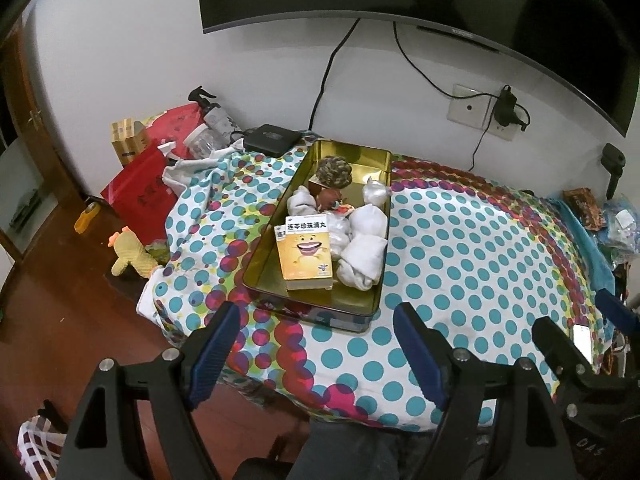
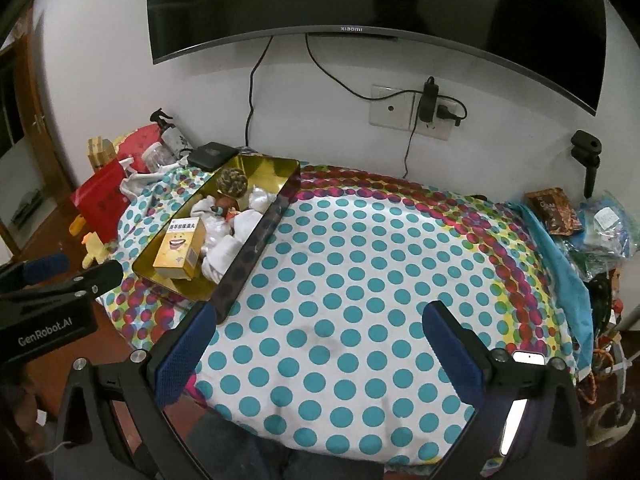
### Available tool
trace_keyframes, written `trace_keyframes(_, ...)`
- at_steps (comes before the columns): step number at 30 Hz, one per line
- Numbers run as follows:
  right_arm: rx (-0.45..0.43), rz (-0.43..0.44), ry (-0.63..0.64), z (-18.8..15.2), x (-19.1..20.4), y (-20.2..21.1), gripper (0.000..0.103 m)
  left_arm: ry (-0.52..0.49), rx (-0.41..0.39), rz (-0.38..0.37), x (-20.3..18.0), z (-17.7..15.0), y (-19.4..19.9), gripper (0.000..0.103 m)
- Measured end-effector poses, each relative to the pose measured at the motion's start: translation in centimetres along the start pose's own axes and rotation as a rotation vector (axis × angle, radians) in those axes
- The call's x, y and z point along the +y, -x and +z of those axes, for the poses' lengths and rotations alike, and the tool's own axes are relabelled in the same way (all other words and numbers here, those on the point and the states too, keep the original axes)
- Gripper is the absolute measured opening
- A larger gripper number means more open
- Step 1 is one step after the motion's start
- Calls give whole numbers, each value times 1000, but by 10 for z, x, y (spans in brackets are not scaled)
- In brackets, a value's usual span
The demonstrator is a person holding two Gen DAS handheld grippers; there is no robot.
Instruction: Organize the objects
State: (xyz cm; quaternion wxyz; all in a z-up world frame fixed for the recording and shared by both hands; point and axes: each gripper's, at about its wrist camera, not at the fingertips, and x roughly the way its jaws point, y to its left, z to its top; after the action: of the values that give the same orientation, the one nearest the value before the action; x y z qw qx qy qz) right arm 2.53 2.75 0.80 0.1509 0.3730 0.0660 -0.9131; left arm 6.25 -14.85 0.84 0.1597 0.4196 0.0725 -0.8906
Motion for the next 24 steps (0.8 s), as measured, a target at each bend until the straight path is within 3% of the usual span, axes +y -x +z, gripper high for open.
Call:
trace_keyframes(14, 36, 17, -34, -5, -5, -7, 103, -37, -5, 19, -12, 2, 2, 81)
trace_keyframes(24, 41, 31, 8, -3, 8, 4, 103, -38, 6, 29, -7, 4, -2, 81)
